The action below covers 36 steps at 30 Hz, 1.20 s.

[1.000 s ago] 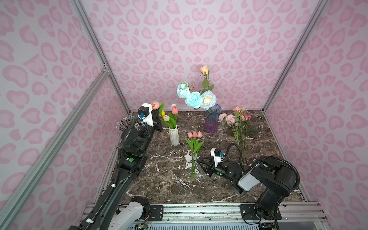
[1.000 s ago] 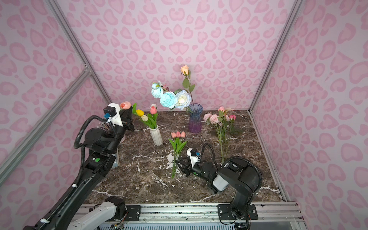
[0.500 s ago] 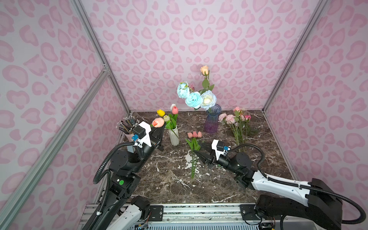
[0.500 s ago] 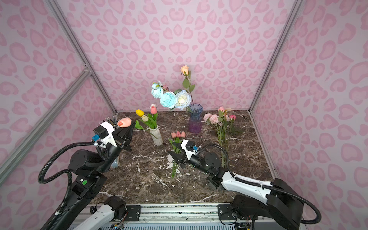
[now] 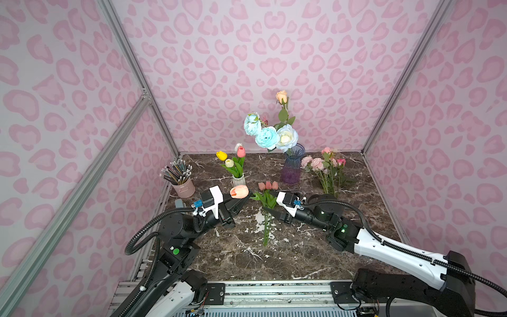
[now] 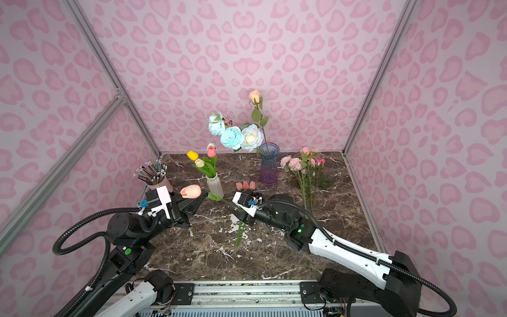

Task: Pick out pink flowers from the vase
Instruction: Place the flower at the center of the board.

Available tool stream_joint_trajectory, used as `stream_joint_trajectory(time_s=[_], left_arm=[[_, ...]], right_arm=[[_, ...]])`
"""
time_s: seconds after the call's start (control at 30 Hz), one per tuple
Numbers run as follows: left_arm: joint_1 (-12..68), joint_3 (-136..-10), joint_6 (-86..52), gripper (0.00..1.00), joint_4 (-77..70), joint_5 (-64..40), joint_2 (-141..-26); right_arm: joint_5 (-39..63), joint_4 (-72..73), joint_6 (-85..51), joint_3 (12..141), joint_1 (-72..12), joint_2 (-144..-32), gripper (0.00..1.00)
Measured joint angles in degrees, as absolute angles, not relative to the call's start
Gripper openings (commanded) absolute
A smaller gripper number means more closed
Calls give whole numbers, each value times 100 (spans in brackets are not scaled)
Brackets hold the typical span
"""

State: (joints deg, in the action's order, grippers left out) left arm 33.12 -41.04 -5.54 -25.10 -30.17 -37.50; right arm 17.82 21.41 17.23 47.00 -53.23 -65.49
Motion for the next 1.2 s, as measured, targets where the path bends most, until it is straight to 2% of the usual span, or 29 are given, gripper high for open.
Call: stream_joint_trajectory(time_s=[0.2, 0.43, 0.5, 0.7, 0.77, 0.87, 1.03, 1.2], left_arm=[[3341, -4104, -602, 2, -2541, -3151, -3726], [3363, -4104, -617, 2, -2541, -3164, -3717], [3371, -4104, -611, 7, -2539, -3151, -3717], [3389, -4165, -545, 44, -2279, -3144, -3732], [3391, -4215, -458, 53, -2062, -3116, -3765], [3400, -4222, -349, 55, -1601, -2880, -3719], [3413, -4071, 126, 52, -593, -1938, -3454], [3413, -3463, 646, 53, 113, -974, -3030]], right_arm=[[1793, 1970, 1780, 4768, -5323, -6678, 36], [1955, 1870, 1765, 4877, -5323, -6785, 0], [1977, 1826, 1734, 4877, -5325, -6781, 0], [1918, 1776, 1551, 4827, -5323, -6646, 0], [1800, 1820, 1341, 4663, -5323, -6552, 0], [1693, 1870, 740, 4285, -5295, -6423, 0], [1522, 1800, -825, 3964, -5124, -6482, 0], [1579, 1299, -2762, 3981, -4755, -7159, 0]])
